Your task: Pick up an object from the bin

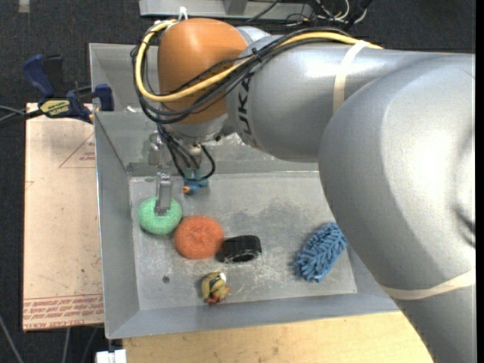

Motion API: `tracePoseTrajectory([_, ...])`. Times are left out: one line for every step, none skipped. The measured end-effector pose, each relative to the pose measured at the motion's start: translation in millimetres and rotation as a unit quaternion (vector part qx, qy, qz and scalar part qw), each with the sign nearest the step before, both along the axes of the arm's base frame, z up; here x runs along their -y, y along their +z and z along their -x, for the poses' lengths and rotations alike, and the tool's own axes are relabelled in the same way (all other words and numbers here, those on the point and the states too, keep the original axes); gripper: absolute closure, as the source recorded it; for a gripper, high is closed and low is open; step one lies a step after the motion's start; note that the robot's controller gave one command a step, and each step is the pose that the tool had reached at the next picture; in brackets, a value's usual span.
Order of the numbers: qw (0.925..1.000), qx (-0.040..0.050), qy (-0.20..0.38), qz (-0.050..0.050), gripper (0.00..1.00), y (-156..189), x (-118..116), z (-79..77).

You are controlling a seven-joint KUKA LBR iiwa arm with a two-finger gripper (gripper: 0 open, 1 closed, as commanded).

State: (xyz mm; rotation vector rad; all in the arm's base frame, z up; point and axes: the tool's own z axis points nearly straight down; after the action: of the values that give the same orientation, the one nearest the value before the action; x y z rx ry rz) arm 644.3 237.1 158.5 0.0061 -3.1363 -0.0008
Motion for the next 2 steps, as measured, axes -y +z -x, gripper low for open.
tracePoseTrajectory([1.0000,0.0032,-0.002,-0.001,0.00,5,1,-1.6])
tracePoseTrajectory([0.9991,0.0040,0.042,-0.001,0.00,-17,34,36.9])
